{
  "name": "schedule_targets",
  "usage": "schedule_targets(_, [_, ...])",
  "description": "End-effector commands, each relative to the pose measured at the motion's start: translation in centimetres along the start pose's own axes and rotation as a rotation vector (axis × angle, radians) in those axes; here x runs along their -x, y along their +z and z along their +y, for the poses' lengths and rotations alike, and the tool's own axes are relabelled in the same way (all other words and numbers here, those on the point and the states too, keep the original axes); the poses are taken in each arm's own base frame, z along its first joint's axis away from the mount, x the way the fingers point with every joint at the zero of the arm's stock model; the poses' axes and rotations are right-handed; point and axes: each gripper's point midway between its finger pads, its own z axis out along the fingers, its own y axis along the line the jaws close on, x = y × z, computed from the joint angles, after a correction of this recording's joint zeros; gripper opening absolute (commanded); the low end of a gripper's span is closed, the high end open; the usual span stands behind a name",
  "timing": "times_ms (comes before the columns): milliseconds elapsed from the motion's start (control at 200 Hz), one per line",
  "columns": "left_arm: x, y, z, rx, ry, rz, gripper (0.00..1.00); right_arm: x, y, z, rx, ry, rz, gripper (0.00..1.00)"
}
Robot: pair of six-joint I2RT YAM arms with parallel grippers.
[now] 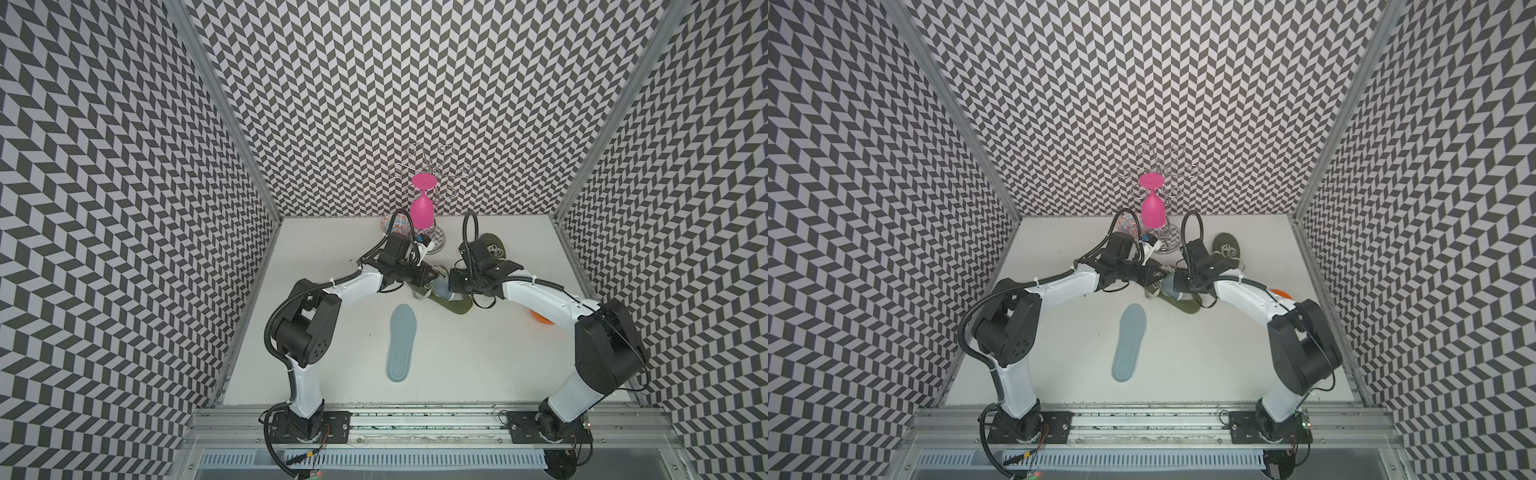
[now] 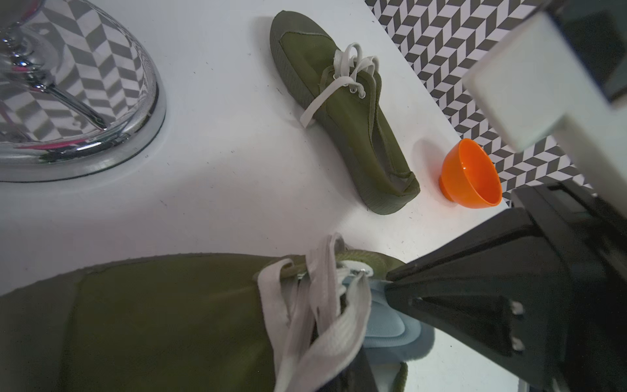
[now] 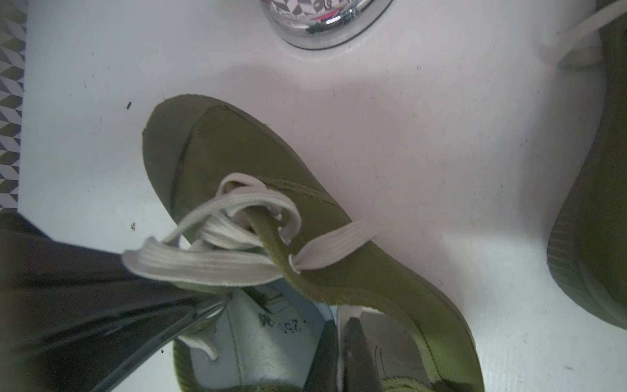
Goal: Insert the insole into the shoe
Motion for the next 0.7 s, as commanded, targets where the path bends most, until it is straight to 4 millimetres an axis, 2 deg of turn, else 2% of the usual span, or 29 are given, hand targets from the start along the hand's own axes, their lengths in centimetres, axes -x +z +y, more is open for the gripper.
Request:
schedule_targets(0, [1.1,0.1,-4.3,-0.156,0.018,-0.001,0.00,1.4,-0.2,0.7,0.007,-0.052,-0.091,0.08])
schedule_targets(155, [2.0,-0.8,-4.7,-0.220,-0.085,-0.036,0.00,-2.8,2.3,-2.2,-0.071,-0.058,-0.007,0.07])
schedule_targets(260, [2.4,-1.5,-5.2,-0.241,-0.085,-0.059,0.00,-4.5,3.1,-3.8,-0.106,-0.062,0.015,0.07])
schedule_targets(511, [1.8,-1.7,-4.4,-0.221,-0.091,-0.059,0.00,-6.0,2.9,-5.9,-0.201,-0.062,0.052,0.08])
schedule_targets(601, [1.6,-1.9,-3.3,-0.180,-0.085,-0.057,0.00,-6.7,2.4,-6.5,-0.237,-0.065,0.095,0.14])
schedule_targets(696, [0.9,-1.6,-1.9,-0.108,-0.060,-0.035,0.00,-7.0,1.6,-6.3,-0.227,-0.058,0.111,0.21])
